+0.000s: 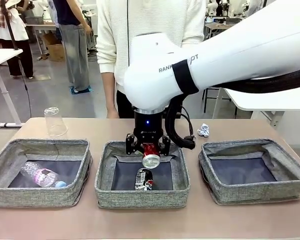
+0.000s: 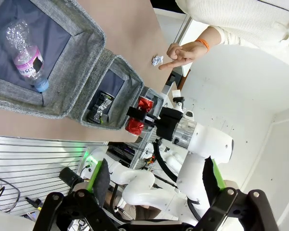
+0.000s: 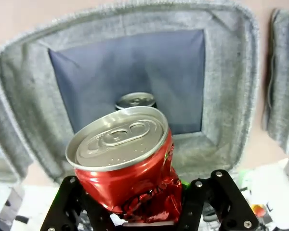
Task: Sort the waste into the appropriate baskets.
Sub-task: Place the picked waste into the Fabric basket indicated by the person.
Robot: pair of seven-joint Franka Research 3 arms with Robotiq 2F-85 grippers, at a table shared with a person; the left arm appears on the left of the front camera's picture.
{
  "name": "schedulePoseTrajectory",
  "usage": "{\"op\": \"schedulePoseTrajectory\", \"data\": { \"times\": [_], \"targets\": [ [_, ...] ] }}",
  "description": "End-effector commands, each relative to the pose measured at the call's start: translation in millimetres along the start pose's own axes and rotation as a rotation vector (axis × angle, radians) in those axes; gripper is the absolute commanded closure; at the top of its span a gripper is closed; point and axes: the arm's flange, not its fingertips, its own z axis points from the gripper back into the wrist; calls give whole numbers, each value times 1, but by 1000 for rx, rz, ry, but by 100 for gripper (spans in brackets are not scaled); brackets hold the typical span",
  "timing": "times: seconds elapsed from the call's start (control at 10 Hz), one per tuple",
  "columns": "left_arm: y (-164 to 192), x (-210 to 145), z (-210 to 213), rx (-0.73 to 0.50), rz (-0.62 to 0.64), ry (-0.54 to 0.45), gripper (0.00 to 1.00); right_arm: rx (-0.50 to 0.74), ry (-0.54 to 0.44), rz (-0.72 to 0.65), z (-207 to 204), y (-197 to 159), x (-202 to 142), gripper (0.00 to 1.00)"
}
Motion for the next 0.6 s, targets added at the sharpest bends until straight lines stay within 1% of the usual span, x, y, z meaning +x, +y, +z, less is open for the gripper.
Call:
{"op": "schedulePoseTrajectory", "data": {
  "times": [0.0,0.1,0.2,0.3,0.5],
  "targets": [
    [1,0,2,-7,-11,1,0,1,-30,-3,6,-6,-2,100],
    [1,0,2,-7,-11,1,0,6,-17,6,7,-6,-1,57],
    [1,0,2,-7,-11,1,0,8,-9,12,9,-6,-1,44],
    [1,0,2,-7,-11,1,0,8,-10,10,11,-7,-1,0],
    [1,0,2,-7,-11,1,0,17,-3,-7,13,-11,1,0]
  ]
}}
